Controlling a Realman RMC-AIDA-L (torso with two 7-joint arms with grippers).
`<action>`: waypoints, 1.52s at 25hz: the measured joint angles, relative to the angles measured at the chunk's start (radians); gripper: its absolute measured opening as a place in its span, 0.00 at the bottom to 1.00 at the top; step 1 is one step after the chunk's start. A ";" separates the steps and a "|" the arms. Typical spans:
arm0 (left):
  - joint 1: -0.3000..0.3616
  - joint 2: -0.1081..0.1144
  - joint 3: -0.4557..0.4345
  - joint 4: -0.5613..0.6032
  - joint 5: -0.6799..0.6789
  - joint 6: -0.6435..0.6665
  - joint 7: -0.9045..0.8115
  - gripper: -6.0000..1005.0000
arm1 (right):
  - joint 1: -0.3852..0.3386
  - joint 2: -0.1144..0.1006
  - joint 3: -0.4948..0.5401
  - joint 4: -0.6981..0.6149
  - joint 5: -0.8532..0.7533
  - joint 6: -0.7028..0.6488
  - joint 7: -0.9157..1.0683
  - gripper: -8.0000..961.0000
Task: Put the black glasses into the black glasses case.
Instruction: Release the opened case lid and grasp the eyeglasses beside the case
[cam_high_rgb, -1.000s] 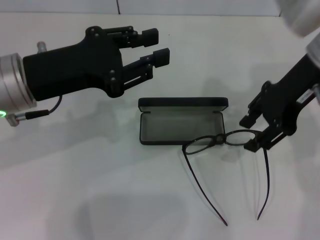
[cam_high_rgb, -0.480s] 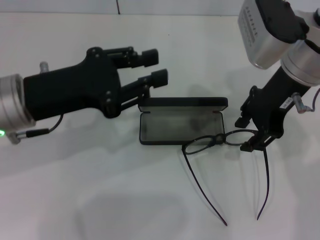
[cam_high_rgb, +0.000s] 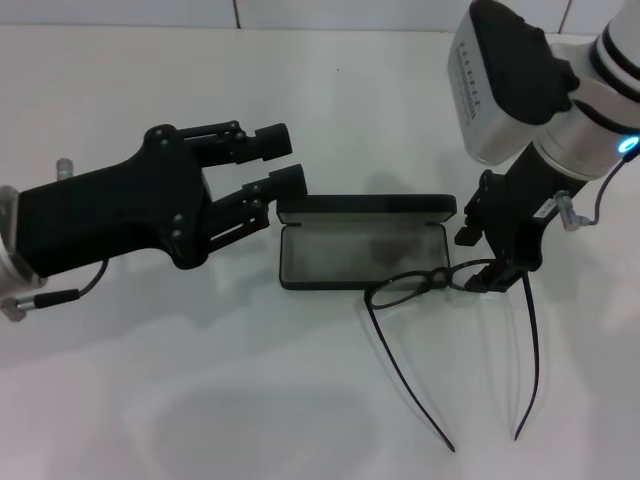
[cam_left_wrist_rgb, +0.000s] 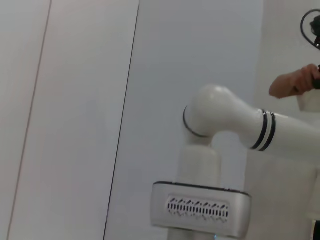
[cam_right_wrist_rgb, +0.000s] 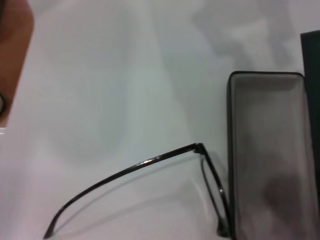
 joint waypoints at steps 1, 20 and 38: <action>0.000 0.000 -0.002 -0.003 0.000 0.005 0.001 0.40 | 0.000 0.001 -0.001 0.006 0.000 0.010 -0.008 0.52; -0.008 -0.001 -0.011 -0.039 -0.015 0.009 0.016 0.37 | 0.002 0.007 -0.115 0.057 0.070 0.118 -0.048 0.49; 0.000 -0.001 -0.011 -0.053 -0.009 0.009 0.016 0.31 | 0.002 0.007 -0.191 0.083 0.090 0.163 -0.049 0.28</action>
